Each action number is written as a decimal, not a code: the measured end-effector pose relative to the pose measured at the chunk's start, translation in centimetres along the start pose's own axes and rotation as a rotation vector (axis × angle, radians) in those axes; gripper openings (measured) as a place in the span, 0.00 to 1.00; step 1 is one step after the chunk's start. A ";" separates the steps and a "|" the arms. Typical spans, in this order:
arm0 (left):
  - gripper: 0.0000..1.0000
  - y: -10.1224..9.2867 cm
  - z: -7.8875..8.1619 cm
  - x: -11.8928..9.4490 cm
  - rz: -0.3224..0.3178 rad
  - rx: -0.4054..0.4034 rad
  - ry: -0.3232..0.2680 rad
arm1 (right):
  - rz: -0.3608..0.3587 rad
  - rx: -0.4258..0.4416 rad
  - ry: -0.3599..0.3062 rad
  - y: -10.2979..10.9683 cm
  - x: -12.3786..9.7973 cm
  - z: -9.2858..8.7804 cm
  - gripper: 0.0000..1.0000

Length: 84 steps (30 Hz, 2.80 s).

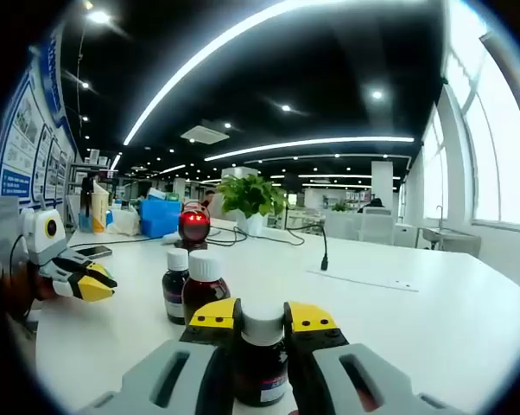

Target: Rotate the medicine bottle to make it face forward pick up the medicine bottle inspect the drug traceability code place the medicine on the table

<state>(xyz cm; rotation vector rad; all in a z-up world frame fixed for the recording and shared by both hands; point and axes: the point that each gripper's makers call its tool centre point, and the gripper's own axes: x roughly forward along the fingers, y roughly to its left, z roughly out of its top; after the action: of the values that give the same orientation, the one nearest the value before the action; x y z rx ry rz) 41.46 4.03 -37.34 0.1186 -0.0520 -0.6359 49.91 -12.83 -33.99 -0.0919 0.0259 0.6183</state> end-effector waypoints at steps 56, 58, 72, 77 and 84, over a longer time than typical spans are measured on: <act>0.00 -0.1 0.0 0.0 -0.007 0.011 -0.003 | -0.356 -0.027 -0.013 -0.6 -0.6 0.0 0.16; 0.00 0.0 0.1 -0.1 -0.007 0.009 -0.003 | -0.355 -0.032 -0.013 -0.6 -0.5 0.0 0.16; 0.00 0.1 0.0 0.0 -0.008 0.009 -0.006 | -0.236 0.047 -0.078 -0.8 -1.0 1.3 0.21; 0.00 0.1 0.1 0.0 -0.010 0.002 -0.008 | -0.157 0.058 -0.083 -0.9 -1.0 1.3 0.20; 0.00 0.0 0.0 0.0 -0.009 0.004 -0.005 | -0.076 0.068 -0.062 -0.7 -0.7 0.7 0.20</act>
<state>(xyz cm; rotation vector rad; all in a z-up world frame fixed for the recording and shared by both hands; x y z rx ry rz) 41.51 4.04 -37.28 0.1215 -0.0575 -0.6448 49.77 -13.75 -33.18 -0.0079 -0.0161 0.5432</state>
